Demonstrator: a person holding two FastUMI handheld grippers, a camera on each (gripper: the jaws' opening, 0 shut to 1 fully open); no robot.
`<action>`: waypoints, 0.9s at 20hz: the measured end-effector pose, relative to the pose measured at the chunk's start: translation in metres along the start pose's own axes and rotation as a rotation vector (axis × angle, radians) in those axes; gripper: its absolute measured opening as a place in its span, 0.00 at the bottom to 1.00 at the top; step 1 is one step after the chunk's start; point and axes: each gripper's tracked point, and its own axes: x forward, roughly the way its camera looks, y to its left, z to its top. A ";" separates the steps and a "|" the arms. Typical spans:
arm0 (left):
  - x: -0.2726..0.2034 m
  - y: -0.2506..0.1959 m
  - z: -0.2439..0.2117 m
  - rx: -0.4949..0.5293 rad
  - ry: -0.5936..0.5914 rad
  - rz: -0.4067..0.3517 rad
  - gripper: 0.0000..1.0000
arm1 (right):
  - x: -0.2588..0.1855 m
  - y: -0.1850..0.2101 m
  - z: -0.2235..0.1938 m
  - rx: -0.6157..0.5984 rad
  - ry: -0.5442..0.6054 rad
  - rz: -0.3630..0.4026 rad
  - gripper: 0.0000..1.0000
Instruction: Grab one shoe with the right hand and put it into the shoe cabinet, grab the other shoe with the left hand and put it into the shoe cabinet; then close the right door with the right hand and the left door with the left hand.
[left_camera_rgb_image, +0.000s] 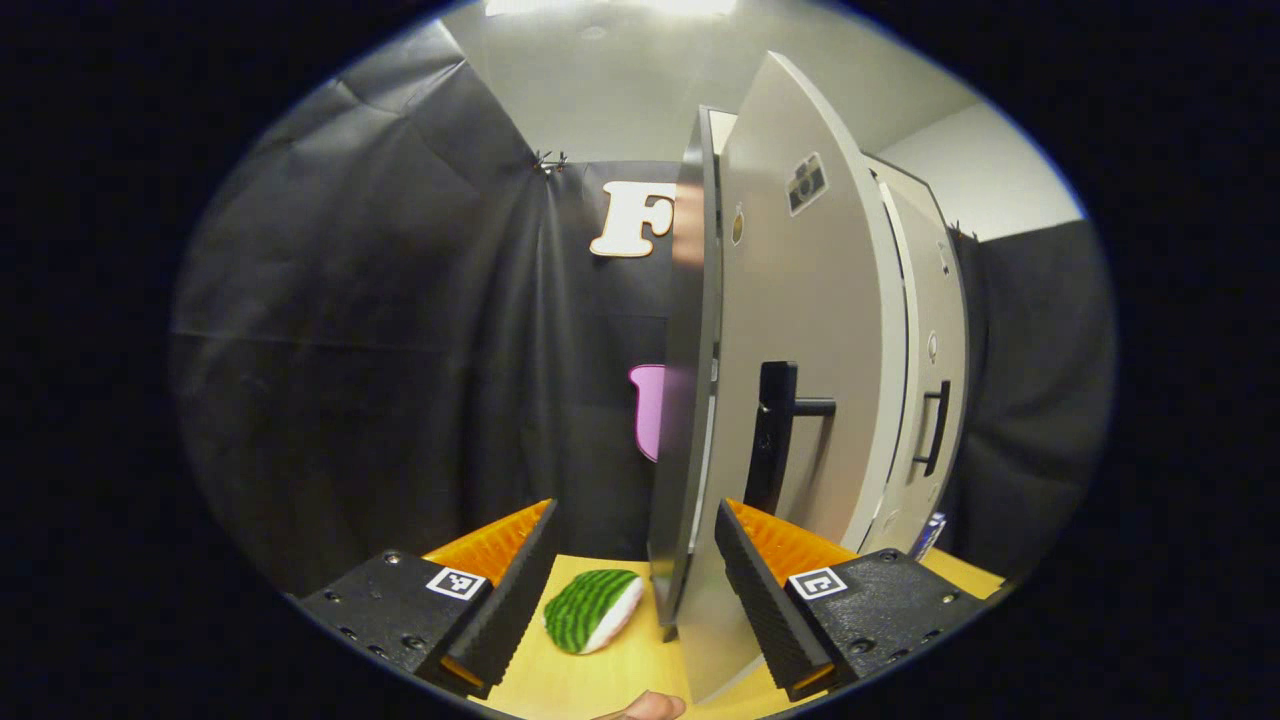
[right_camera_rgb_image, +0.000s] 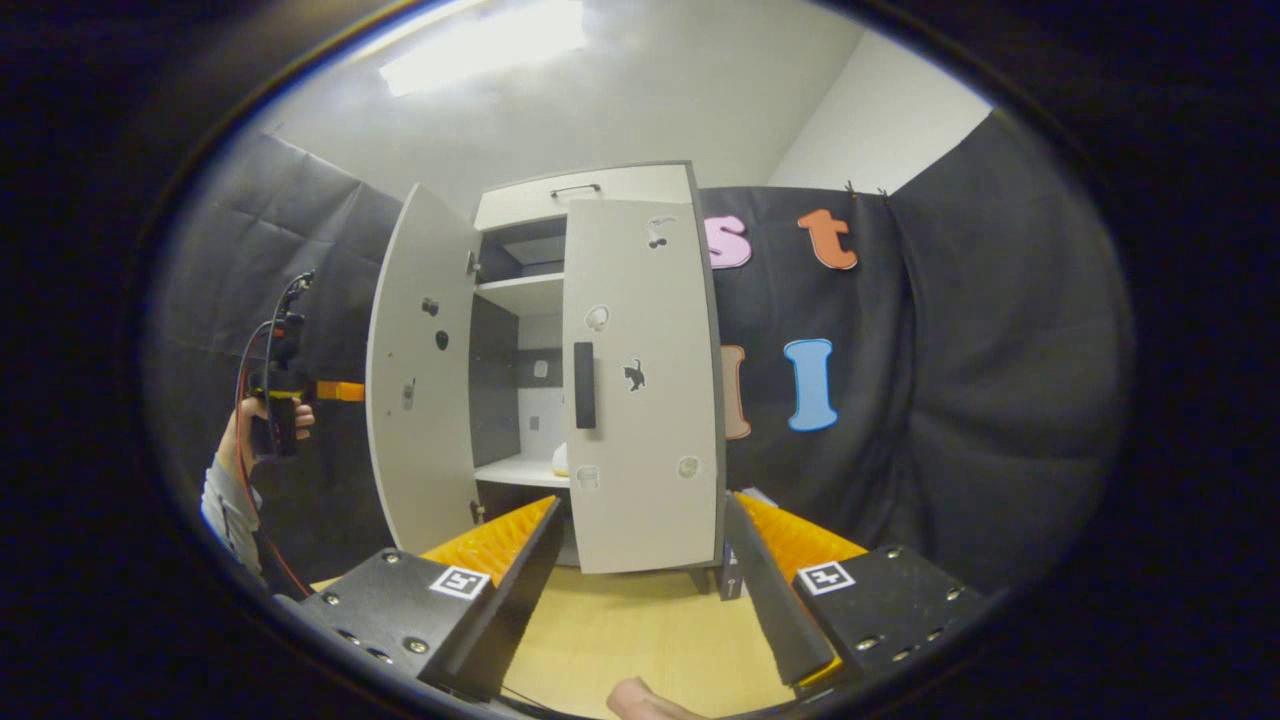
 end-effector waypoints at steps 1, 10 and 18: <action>0.001 -0.002 0.000 0.004 0.002 0.014 0.94 | -0.001 0.000 0.000 0.005 -0.004 0.002 0.94; -0.003 -0.046 0.002 0.025 0.021 -0.051 0.94 | 0.008 0.015 -0.008 -0.028 -0.012 0.030 0.96; 0.004 -0.099 -0.003 0.057 -0.001 -0.062 0.94 | 0.013 0.032 0.000 -0.099 -0.012 0.002 0.94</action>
